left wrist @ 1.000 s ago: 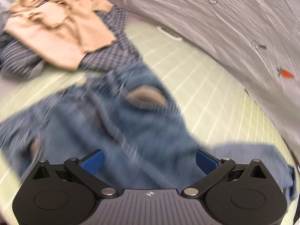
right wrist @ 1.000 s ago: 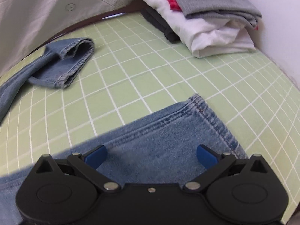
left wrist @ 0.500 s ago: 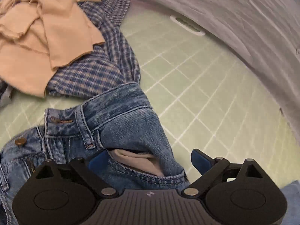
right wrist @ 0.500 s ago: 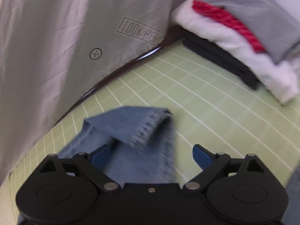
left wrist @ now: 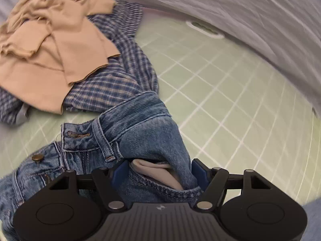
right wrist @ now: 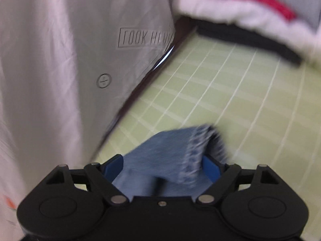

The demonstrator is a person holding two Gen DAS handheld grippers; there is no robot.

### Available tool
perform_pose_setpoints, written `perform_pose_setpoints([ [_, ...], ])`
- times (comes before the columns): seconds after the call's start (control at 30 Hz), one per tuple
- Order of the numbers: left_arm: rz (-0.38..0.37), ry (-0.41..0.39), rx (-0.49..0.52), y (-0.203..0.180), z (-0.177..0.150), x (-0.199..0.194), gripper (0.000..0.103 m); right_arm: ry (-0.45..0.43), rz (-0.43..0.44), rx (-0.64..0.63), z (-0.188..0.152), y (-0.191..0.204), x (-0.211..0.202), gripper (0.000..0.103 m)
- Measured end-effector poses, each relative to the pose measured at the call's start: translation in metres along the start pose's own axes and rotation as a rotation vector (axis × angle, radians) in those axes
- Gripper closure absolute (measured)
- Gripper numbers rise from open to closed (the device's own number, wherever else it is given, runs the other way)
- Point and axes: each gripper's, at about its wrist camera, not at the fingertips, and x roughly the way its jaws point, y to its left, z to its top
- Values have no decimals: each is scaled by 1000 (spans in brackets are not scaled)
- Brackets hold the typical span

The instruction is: Fold clothes

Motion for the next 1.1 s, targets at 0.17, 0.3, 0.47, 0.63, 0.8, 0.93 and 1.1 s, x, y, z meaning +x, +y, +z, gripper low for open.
perform_pose_setpoints([
  [0.17, -8, -9, -56, 7, 2, -2, 42, 9, 36, 187, 1, -16, 20, 32],
  [0.3, -56, -20, -101, 14, 0, -6, 70, -38, 57, 279, 6, -31, 16, 91],
  [0.47, -94, -53, -141, 23, -5, -20, 88, -166, 60, 176, 18, -36, -29, 92],
  [0.63, -162, -140, -198, 47, -10, -58, 90, -284, 40, 46, 34, -48, -94, 92],
  [0.8, -235, -229, -314, 86, -13, -98, 91, -425, 2, 48, 47, -73, -163, 93],
  [0.93, -255, -290, -360, 110, -11, -117, 91, -503, -52, 18, 52, -89, -199, 93],
  [1.1, -280, -326, -361, 110, 3, -118, 91, -508, -68, -42, 58, -85, -202, 93],
])
